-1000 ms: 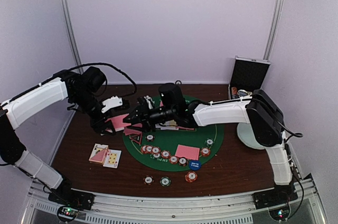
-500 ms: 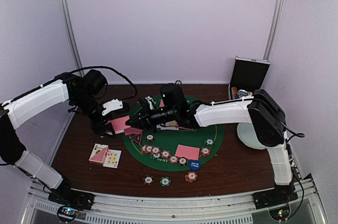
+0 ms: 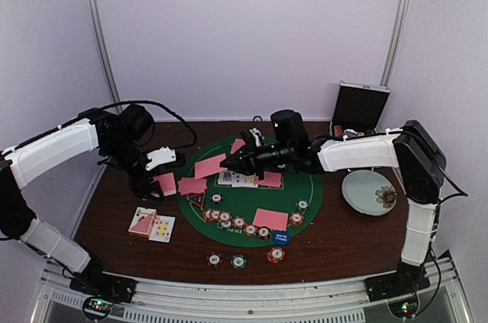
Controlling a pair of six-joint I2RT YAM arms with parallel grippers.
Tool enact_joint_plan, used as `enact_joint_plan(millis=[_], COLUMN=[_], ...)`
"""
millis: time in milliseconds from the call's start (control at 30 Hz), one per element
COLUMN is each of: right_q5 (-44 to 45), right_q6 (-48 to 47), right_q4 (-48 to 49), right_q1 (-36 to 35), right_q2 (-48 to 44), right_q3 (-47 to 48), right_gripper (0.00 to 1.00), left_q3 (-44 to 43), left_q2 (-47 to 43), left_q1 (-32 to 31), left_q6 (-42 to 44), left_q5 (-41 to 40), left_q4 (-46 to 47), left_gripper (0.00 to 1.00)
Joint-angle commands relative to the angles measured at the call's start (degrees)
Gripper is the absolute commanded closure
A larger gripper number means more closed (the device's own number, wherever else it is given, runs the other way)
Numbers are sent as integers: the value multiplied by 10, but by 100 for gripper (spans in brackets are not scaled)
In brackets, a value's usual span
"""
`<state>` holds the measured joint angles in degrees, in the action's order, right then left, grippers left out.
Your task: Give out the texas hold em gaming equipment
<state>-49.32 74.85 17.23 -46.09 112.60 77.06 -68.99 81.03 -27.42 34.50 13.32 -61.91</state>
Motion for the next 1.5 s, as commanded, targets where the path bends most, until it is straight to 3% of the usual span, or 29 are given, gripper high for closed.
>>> enact_joint_plan(millis=[0,200,400,867,967,1167,1467], right_q5=[-2,38,84,139,150,176,260], right_q6=[-56,-209,-300,-345,-340,-323,-353], right_q4=[-45,-239,-327,-366,-362,-344,-423], right_q1=[61,135,173,178,177,168,158], right_q2=[-52,-53,-7,48,38,15,-57], right_q3=[-44,-29,7,-15,-33,-63,-40], right_gripper=[100,100,100,99,94,66,38], left_q3=[6,9,23,56,61,64,84], left_q2=[-15,-11,-20,-32,-31,-20,10], left_q1=[7,20,32,67,68,76,110], left_q6=[10,10,13,18,17,14,12], left_q5=[-7,-5,-4,6,8,8,-17], left_q4=[24,27,27,38,43,62,142], left_gripper=[100,100,100,100,100,100,100])
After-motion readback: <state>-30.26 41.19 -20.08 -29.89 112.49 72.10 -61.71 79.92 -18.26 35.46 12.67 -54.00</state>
